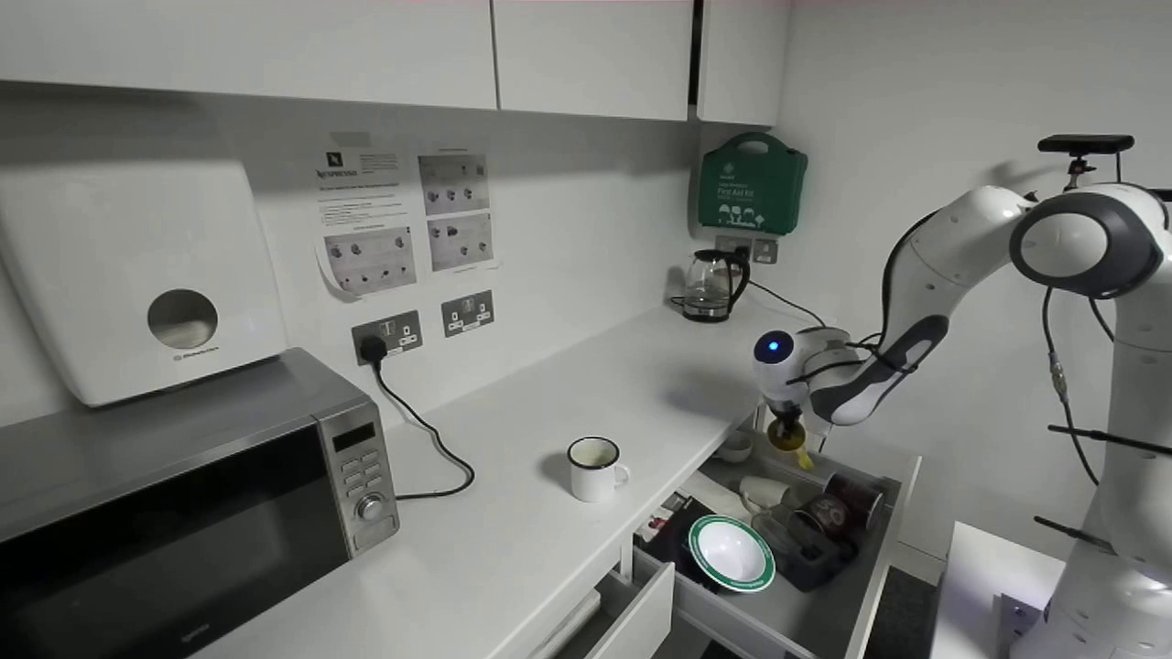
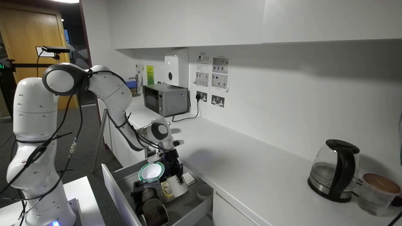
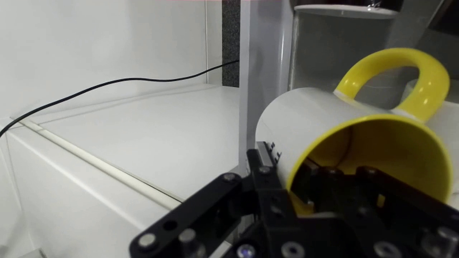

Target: Open the drawer on the right, take three mugs out of the drawer and place them on the countertop

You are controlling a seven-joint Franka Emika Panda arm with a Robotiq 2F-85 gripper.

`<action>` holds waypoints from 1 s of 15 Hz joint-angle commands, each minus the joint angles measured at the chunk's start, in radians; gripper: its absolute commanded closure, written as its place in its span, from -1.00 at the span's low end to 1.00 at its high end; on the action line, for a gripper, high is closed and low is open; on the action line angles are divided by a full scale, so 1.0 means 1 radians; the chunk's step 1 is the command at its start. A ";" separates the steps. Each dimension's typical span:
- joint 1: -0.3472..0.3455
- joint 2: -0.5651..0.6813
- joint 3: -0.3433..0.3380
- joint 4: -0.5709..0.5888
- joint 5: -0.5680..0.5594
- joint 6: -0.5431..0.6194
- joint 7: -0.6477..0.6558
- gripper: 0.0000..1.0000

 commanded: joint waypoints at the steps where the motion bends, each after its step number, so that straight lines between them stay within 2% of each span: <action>1: -0.002 -0.117 -0.002 -0.078 0.092 0.035 -0.084 0.94; 8: 0.015 -0.210 0.005 -0.127 0.274 0.025 -0.184 0.94; 15: 0.059 -0.263 0.055 -0.111 0.447 -0.041 -0.225 0.94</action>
